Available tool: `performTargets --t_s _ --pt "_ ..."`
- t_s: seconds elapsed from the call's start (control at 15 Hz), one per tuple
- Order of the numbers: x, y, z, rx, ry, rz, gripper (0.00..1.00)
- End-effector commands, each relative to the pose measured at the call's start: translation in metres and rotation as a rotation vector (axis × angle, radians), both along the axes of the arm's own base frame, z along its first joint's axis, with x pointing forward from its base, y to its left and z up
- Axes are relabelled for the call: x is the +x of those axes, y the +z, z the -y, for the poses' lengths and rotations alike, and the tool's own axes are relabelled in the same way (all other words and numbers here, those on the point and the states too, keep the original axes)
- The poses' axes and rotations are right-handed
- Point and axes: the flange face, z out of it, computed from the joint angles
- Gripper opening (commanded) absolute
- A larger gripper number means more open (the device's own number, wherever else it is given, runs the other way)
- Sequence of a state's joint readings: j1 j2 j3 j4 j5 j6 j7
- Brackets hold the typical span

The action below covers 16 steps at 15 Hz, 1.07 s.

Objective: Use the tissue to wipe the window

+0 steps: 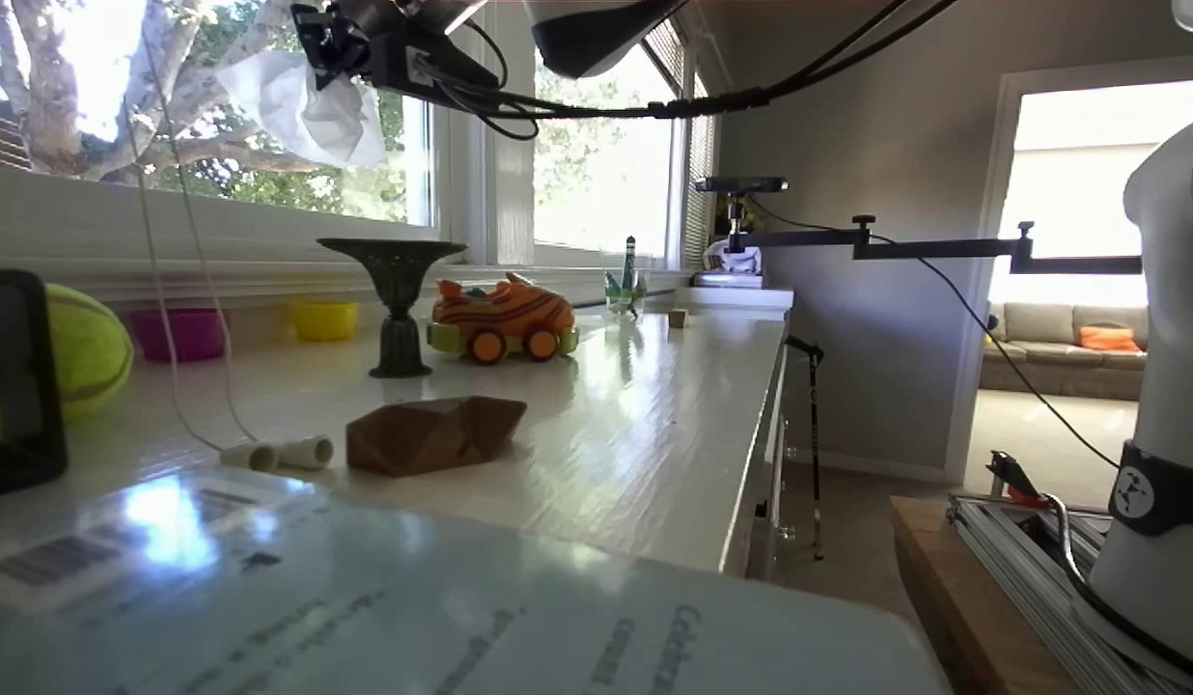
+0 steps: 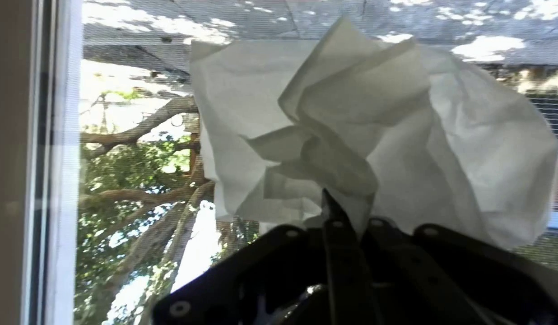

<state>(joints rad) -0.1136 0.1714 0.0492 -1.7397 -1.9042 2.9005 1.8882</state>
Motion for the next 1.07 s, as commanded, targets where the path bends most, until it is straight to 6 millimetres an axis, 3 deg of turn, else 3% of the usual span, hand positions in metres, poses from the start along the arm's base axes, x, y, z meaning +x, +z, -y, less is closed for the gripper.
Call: performTargets --t_s 0.0,0.27,0.47,0.73,1.0 --pt "-0.009 0.004 0.025 -0.066 -0.153 0.029 0.0" --pt "-0.01 0.001 0.058 -0.127 -0.31 0.041 0.0" --pt "-0.011 -0.002 0.069 -0.154 -0.366 0.04 0.0" --pt "-0.009 -0.003 0.057 -0.129 -0.292 0.028 0.0" --pt "-0.01 -0.004 0.032 -0.077 -0.173 0.014 0.0"
